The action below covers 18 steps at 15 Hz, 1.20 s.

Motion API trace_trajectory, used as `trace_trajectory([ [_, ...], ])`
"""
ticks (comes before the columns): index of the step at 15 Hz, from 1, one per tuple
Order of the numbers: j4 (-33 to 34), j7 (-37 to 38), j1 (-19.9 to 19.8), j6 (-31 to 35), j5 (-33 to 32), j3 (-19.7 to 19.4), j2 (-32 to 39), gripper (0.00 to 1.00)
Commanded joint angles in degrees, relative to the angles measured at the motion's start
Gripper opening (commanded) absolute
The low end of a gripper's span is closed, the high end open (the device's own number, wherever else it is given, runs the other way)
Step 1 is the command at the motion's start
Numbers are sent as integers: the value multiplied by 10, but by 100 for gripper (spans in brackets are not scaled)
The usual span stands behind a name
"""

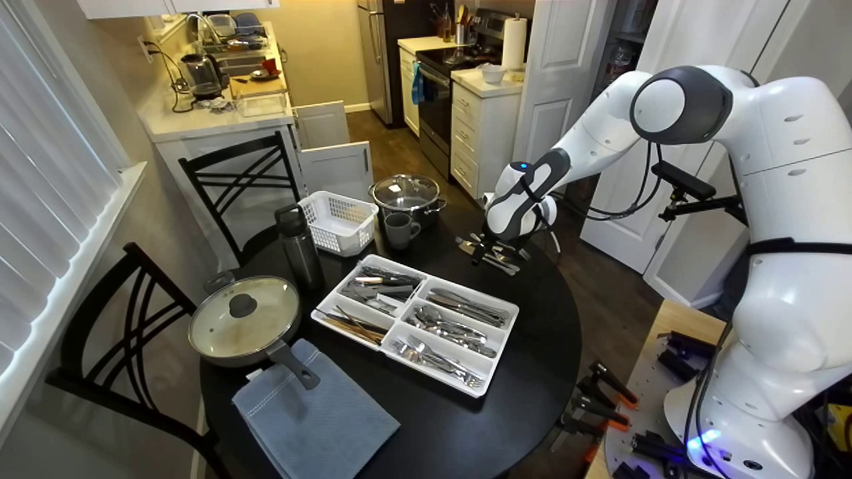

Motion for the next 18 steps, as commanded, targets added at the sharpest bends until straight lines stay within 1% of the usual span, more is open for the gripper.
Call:
trace_trajectory([
  [1,-21,-3,20,5,-3,-24,-13,100],
  [6,-24,7,37,3,-3,-49,5,100],
  [11,-26,8,41,2,-2,-57,16,100],
  [14,-26,8,38,4,0,-53,17,100],
  [18,-22,3,16,-10,18,-25,20,100],
])
